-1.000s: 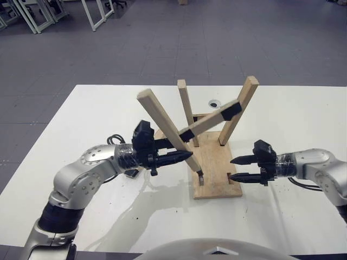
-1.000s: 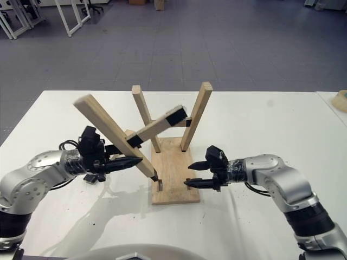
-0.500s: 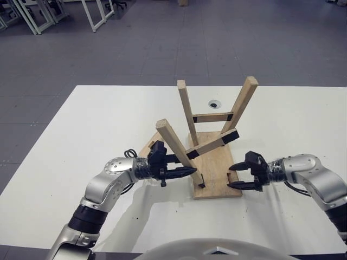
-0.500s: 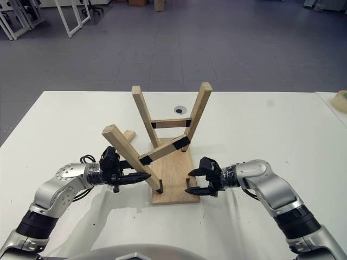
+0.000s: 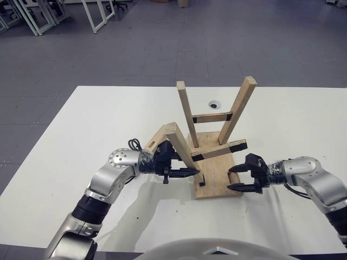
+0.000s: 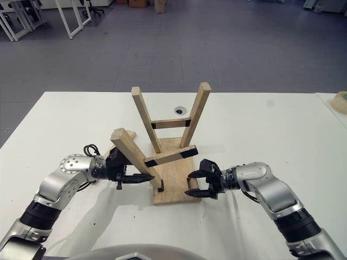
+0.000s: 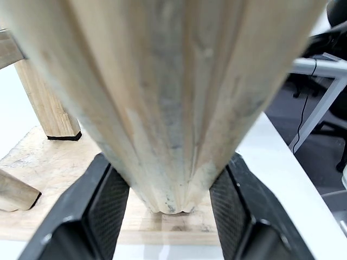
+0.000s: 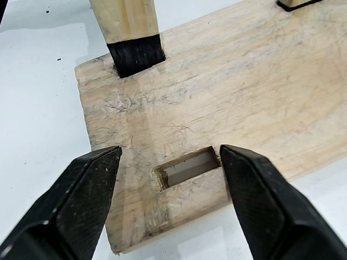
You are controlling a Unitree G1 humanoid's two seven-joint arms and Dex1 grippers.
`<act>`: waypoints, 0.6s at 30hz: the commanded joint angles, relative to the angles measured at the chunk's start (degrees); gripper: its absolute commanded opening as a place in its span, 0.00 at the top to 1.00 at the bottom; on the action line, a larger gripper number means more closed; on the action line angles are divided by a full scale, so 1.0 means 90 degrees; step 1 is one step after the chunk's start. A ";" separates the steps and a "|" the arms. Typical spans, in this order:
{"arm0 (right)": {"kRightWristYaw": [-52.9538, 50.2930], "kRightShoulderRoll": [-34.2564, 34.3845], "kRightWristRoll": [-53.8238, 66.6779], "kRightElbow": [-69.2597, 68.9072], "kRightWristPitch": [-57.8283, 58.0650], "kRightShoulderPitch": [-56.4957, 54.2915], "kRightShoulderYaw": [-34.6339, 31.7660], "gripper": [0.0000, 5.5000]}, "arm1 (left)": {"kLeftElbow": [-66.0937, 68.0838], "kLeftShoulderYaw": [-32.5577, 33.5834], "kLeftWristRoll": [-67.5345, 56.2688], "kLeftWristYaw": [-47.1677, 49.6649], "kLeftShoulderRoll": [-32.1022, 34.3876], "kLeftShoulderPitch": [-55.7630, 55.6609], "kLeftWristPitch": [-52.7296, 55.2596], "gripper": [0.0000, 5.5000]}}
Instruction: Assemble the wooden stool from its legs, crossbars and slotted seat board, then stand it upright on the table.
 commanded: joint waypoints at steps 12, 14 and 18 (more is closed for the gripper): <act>-0.0430 0.0152 0.0012 -0.0094 0.0073 0.0929 -0.0224 0.39 | -0.0568 -0.1245 0.2410 0.1816 0.0803 0.0373 0.1313 0.63; -0.0476 0.0167 0.0210 -0.0078 -0.0049 0.1112 -0.0665 0.39 | -0.0521 -0.1326 0.2511 0.1882 0.0841 0.0371 0.1254 0.63; -0.0479 0.0048 0.0630 -0.0025 -0.0082 0.1452 -0.1589 0.39 | -0.0446 -0.1586 0.2869 0.2133 0.0901 0.0382 0.1107 0.63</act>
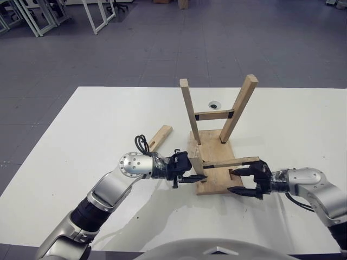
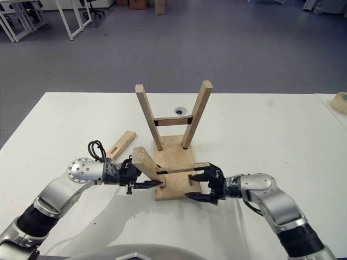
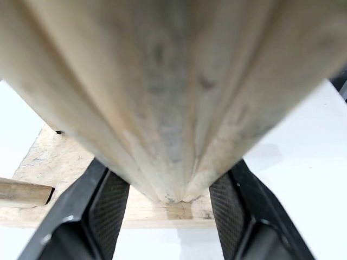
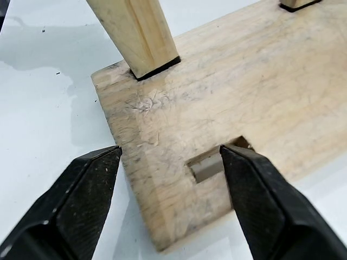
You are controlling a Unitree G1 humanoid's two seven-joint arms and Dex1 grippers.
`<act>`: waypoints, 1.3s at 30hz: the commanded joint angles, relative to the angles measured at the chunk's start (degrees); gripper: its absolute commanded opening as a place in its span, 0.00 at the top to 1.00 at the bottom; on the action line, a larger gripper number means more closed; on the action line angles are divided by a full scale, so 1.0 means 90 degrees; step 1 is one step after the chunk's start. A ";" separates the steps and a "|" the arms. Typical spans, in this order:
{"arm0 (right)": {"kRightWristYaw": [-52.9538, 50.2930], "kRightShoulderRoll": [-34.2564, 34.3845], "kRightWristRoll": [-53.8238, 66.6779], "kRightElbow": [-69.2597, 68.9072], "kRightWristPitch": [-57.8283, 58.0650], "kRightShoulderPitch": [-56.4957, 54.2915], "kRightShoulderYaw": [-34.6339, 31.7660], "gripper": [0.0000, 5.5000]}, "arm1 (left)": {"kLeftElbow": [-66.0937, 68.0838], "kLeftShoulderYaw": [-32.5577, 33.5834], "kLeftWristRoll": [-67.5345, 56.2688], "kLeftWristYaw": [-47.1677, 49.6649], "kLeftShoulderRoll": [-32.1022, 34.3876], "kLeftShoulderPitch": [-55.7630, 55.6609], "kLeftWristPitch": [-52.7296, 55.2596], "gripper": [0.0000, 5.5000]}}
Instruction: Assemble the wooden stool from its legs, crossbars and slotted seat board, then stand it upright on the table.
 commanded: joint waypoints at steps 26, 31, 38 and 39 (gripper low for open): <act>-0.0346 0.0177 -0.0049 0.0475 0.0143 0.0144 -0.0659 0.39 | 0.0585 0.0434 0.0428 0.0011 0.0136 0.0084 -0.0839 0.39; -0.0435 0.0243 -0.0043 0.0392 0.0188 0.0155 -0.0675 0.39 | 0.0194 0.1389 0.0271 0.0323 0.0494 0.1032 -0.0520 0.39; -0.0637 0.0415 -0.0155 0.0371 0.0191 0.0219 -0.0545 0.39 | 0.0035 0.2985 0.0627 0.1834 0.0295 0.2344 -0.0081 0.39; -0.0637 0.0442 -0.0184 0.0368 0.0178 0.0240 -0.0503 0.39 | 0.0075 0.3050 0.0686 0.1971 0.0248 0.2447 -0.0056 0.39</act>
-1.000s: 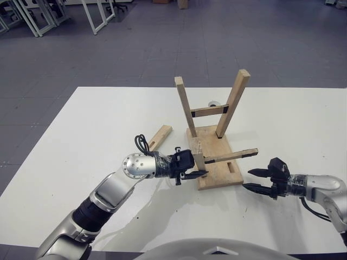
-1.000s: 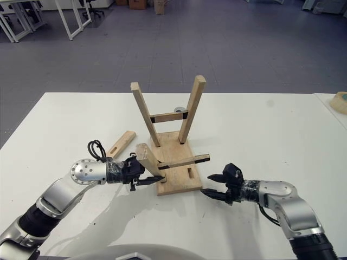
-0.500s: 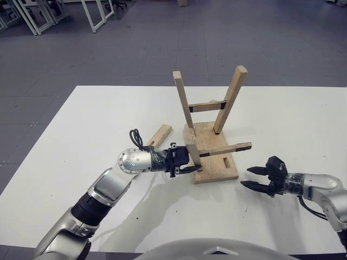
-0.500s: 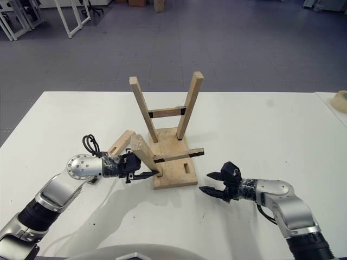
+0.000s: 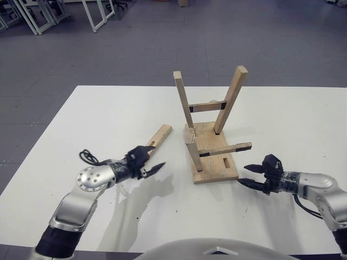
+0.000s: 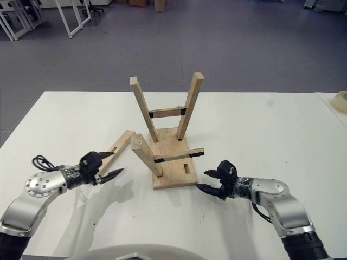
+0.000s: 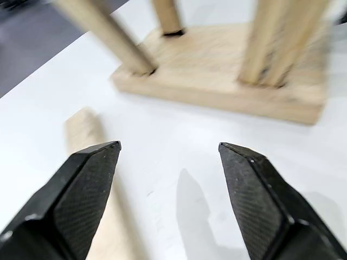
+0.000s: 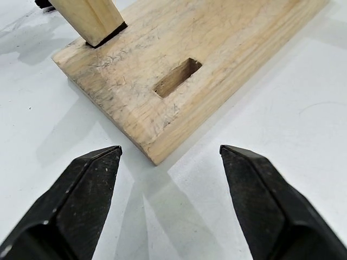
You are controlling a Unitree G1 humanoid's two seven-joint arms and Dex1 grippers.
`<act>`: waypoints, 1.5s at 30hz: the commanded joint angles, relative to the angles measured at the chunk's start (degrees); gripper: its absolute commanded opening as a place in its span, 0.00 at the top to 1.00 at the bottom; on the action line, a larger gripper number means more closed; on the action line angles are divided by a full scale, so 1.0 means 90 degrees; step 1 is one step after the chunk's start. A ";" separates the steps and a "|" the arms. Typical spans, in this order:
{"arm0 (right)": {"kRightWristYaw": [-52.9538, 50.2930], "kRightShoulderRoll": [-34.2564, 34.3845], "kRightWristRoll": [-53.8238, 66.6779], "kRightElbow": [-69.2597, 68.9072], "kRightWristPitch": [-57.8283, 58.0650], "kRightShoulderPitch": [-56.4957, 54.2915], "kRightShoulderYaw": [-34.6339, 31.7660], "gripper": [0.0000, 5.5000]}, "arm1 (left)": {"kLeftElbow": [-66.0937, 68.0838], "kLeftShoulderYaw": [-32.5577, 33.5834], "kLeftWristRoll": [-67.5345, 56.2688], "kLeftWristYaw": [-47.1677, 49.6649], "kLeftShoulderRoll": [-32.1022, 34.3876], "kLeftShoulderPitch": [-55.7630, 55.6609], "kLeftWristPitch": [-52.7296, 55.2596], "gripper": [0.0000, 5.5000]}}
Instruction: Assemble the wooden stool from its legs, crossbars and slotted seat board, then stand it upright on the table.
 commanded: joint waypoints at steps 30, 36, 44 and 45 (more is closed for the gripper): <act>0.0110 -0.0099 0.1254 -0.0773 0.0932 0.0083 -0.1460 0.39 | 0.0626 0.0597 -0.0096 0.1026 -0.0990 0.0535 0.0934 0.62; -0.0544 0.0133 0.4285 -0.0656 0.2544 -0.1658 -0.2912 0.33 | 0.0236 0.2271 -0.2225 0.1290 -0.2048 -0.0911 0.0288 0.62; -0.2270 0.0590 0.7402 -0.0971 0.3328 -0.3459 -0.2327 0.21 | -0.1230 0.3161 -0.8054 0.1331 -0.0662 -0.2147 0.2502 0.62; -0.2345 0.0666 0.7482 -0.0915 0.3384 -0.3647 -0.2111 0.21 | -0.1267 0.3130 -0.8497 0.1406 -0.0493 -0.2245 0.2617 0.62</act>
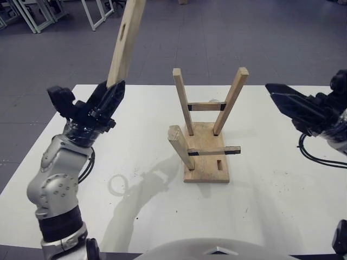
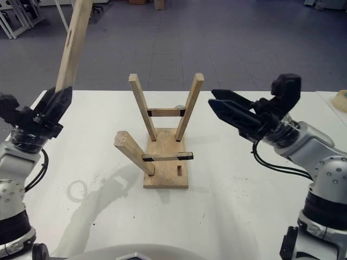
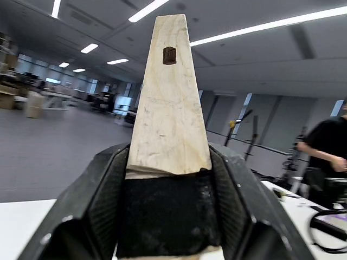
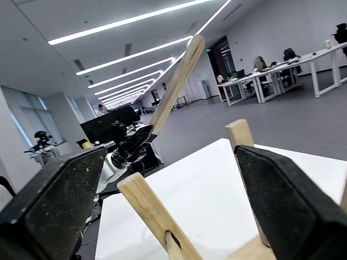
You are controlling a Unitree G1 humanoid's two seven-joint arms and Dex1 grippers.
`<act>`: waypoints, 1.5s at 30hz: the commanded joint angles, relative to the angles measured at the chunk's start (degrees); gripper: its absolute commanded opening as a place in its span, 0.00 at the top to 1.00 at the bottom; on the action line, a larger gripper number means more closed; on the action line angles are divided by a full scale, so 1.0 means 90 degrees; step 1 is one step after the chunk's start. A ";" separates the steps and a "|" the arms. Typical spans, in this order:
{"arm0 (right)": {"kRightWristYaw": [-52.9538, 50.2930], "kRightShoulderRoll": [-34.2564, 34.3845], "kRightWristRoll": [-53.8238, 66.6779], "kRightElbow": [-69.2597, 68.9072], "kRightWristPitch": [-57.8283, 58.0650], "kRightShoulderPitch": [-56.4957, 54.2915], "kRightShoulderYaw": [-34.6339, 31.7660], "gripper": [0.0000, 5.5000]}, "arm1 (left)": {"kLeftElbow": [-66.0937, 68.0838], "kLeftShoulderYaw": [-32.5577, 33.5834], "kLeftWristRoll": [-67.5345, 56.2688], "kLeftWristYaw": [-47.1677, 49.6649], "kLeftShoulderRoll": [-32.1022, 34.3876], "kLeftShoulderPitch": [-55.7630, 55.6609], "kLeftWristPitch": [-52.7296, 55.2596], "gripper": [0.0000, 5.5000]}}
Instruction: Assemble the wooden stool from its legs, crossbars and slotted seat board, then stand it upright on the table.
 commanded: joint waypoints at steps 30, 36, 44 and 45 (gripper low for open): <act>-0.0994 0.1176 0.1630 0.0310 0.0477 -0.2393 0.2001 0.59 | -0.0910 -0.1428 -0.3207 0.0113 0.1543 -0.0861 0.1121 0.62; -0.0579 0.1084 0.1227 0.0459 0.0497 -0.2480 0.1964 0.60 | -0.1071 -0.1370 -0.3103 -0.0152 0.1474 -0.0951 0.0976 0.55; -0.0470 0.0885 0.0580 0.0991 0.0243 -0.2431 0.1621 0.63 | -0.0156 -0.0108 -0.3537 0.0030 0.1609 -0.1324 0.0275 0.42; -0.0303 0.0732 0.0266 0.1024 0.0109 -0.2339 0.1485 0.63 | 0.0027 0.0041 -0.3479 0.0159 0.1597 -0.1338 0.0182 0.42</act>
